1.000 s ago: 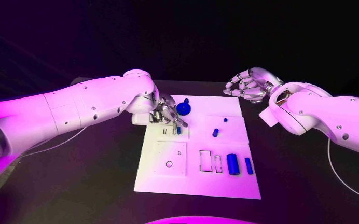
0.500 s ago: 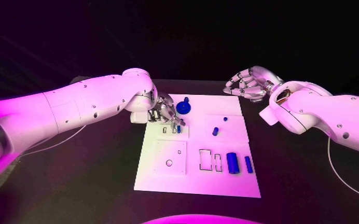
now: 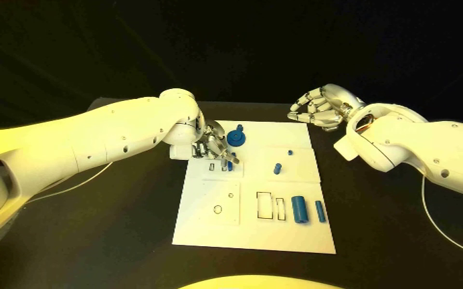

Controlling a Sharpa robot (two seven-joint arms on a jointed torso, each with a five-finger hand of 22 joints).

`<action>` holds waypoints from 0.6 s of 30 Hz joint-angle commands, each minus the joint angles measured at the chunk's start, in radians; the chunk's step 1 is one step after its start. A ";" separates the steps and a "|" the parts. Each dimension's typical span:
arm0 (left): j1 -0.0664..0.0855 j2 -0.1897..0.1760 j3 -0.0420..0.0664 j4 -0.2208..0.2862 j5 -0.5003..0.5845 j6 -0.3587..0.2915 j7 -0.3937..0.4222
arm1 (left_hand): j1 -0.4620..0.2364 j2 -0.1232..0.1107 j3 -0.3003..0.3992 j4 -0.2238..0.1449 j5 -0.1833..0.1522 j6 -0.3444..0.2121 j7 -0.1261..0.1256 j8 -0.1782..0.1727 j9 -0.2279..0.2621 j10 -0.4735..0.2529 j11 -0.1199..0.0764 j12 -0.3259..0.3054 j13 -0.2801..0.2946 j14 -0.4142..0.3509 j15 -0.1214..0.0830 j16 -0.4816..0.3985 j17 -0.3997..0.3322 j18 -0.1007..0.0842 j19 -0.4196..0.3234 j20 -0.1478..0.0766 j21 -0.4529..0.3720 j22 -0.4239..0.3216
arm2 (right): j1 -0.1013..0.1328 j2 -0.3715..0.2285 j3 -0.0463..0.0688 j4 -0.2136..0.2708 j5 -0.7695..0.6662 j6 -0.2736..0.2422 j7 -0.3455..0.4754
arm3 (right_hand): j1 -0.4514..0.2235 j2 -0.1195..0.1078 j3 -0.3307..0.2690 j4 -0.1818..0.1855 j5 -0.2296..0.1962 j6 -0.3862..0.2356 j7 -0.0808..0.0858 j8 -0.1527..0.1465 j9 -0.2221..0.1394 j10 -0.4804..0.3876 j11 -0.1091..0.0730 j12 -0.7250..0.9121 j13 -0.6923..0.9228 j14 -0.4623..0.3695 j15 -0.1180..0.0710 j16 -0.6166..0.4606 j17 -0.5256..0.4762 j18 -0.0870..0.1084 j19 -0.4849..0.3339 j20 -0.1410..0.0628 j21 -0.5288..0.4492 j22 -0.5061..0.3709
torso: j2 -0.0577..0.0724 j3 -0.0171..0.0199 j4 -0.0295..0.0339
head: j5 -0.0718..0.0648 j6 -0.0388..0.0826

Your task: Assemble the parts on the task board

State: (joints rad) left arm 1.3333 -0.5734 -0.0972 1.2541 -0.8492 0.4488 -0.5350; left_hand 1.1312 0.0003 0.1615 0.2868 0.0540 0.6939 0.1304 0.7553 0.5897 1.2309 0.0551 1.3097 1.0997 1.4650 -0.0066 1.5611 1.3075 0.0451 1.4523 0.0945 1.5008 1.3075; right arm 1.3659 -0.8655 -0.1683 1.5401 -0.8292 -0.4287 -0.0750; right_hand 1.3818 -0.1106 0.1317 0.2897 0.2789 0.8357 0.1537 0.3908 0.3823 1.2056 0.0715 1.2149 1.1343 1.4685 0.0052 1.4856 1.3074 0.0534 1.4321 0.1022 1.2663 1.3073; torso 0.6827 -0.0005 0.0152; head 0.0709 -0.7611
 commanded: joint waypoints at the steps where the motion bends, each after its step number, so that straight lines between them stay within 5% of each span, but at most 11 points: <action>1: -0.002 0.003 0.000 -0.003 0.003 0.018 0.001 | 0.018 0.000 -0.008 0.000 -0.002 0.004 -0.005 0.007 0.003 -0.003 -0.003 -0.005 -0.001 0.098 -0.004 -0.001 0.238 -0.003 -0.007 -0.001 -0.002 0.062 | 0.000 0.000 0.000 0.001 -0.015 0.007 0.002 | -0.001 -0.001 0.007 -0.002 0.006 -0.008 -0.001 0.005 0.001 -0.005 -0.002 -0.005 -0.001 0.061 -0.008 -0.004 0.104 0.011 -0.005 0.002 -0.002 0.145 | 0.000 0.0006 0.0004 | -0.001 -0.002; 4: -0.003 0.004 -0.001 -0.005 0.003 0.016 0.001 | 0.052 0.021 0.007 -0.002 -0.002 0.000 -0.005 0.007 0.009 -0.003 -0.004 -0.006 0.000 0.099 -0.005 0.000 0.239 -0.003 -0.007 -0.003 -0.002 0.062 | 0.000 0.000 0.000 0.002 -0.020 0.010 0.001 | -0.001 -0.001 0.007 -0.002 0.006 -0.008 -0.001 0.005 0.001 -0.005 -0.002 -0.005 -0.001 0.061 -0.008 -0.004 0.104 0.011 -0.005 0.002 -0.002 0.145 | 0.000 0.0011 0.0007 | -0.001 -0.004; 18: -0.006 0.008 -0.001 -0.009 0.004 0.013 0.001 | 0.092 0.030 0.032 -0.005 -0.002 0.000 -0.007 0.009 0.018 -0.006 -0.006 -0.009 -0.004 0.098 -0.007 -0.001 0.238 -0.003 -0.007 -0.003 -0.002 0.063 | 0.000 0.001 0.000 0.003 -0.025 0.016 -0.003 | -0.001 -0.001 0.008 -0.002 0.007 -0.008 -0.001 0.005 0.001 -0.006 -0.002 -0.005 -0.002 0.061 -0.008 -0.004 0.104 0.011 -0.005 0.002 -0.003 0.145 | 0.000 0.0016 0.0013 | -0.004 -0.004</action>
State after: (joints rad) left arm 1.3278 -0.5676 -0.0987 1.2450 -0.8491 0.4498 -0.5353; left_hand 1.2154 0.0334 0.1895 0.2814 0.0540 0.6939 0.1304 0.7592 0.6066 1.2294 0.0536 1.3060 1.0969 1.4650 -0.0067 1.5611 1.3074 0.0452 1.4523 0.0946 1.5008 1.3075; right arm 1.3659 -0.8650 -0.1683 1.5417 -0.8401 -0.4265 -0.0795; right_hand 1.3819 -0.1106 0.1344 0.2870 0.2789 0.8358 0.1537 0.3908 0.3821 1.2056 0.0714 1.2149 1.1344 1.4685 0.0052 1.4856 1.3073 0.0535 1.4321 0.1022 1.2663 1.3080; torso 0.6827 0.0005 0.0151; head 0.0673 -0.7656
